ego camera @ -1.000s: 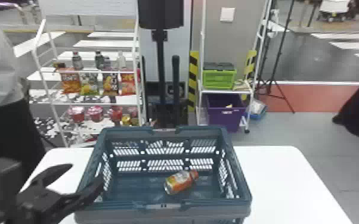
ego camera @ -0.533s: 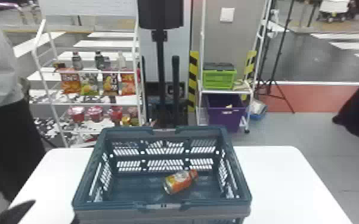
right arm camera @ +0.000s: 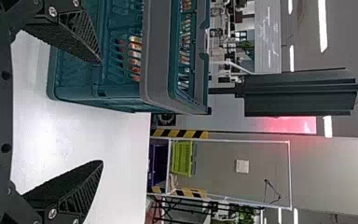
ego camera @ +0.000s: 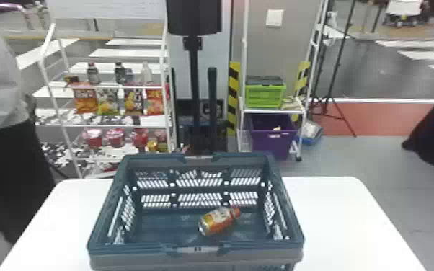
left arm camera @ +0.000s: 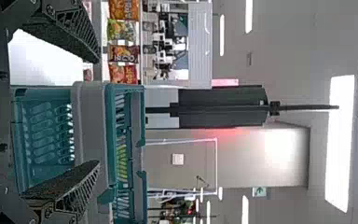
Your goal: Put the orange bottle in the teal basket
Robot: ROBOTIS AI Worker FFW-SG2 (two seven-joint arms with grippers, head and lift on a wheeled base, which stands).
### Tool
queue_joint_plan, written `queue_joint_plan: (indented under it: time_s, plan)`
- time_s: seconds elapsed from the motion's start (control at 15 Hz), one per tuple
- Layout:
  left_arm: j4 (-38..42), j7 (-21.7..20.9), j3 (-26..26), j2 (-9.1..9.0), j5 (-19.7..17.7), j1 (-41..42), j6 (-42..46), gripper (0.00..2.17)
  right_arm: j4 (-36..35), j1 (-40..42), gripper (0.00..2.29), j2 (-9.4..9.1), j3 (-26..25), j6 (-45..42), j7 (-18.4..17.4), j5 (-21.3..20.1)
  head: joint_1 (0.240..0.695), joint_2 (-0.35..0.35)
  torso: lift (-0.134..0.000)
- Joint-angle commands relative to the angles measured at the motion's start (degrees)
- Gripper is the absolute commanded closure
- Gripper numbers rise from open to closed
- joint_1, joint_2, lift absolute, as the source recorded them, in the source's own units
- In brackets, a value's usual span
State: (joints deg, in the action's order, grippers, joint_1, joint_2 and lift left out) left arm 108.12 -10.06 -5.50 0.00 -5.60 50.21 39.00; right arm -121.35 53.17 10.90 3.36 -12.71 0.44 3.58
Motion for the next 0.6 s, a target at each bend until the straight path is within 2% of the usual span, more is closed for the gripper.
queue_joint_plan:
  time_s: [0.0,0.53]
  plan:
    - [-1.16,0.74,1.37,-0.15,0.32,-0.02,2.0,0.13,-0.2,0.36,0.13,-0.09,0.15,-0.51,0.0,-0.24,0.499,0.0,0.0]
    - [-1.42,2.32,3.48,-0.15,0.94,-0.37,0.42,0.13,-0.82,0.71,0.13,-0.53,0.5,-0.51,0.0,-0.68,0.499,0.0,0.0]
